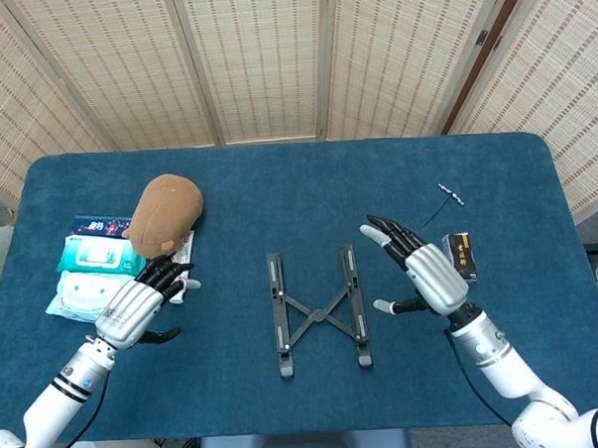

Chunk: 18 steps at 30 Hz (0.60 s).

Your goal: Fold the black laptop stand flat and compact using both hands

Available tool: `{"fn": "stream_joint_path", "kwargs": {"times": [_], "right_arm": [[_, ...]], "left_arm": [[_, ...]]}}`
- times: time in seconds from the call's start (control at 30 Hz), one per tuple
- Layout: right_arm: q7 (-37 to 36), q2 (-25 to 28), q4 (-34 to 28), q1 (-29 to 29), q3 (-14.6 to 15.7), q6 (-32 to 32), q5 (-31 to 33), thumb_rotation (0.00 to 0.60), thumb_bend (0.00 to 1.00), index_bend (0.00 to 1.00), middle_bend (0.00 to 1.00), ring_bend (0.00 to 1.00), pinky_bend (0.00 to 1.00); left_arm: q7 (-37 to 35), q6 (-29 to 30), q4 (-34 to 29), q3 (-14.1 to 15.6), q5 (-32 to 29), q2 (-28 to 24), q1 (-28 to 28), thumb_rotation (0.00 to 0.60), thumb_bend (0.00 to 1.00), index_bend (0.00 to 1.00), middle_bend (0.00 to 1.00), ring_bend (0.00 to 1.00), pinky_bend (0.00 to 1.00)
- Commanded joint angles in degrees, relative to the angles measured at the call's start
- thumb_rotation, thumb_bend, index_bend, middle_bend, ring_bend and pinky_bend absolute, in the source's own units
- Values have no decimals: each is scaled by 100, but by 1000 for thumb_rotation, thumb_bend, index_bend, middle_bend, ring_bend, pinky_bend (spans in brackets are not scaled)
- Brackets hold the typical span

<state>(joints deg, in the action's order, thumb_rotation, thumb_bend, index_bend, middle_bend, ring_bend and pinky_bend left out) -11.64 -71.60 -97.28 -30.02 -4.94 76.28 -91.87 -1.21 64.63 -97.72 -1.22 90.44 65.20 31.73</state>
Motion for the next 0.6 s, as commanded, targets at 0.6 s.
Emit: {"fn": "stream_joint_path", "kwargs": {"times": [0.6], "right_arm": [[1991, 162, 639, 653, 761, 336, -1405, 600, 0, 0, 0, 0, 93]], "left_arm": [[957, -1166, 1122, -442, -340, 1602, 1053, 600, 152, 193, 104, 109, 0]]}}
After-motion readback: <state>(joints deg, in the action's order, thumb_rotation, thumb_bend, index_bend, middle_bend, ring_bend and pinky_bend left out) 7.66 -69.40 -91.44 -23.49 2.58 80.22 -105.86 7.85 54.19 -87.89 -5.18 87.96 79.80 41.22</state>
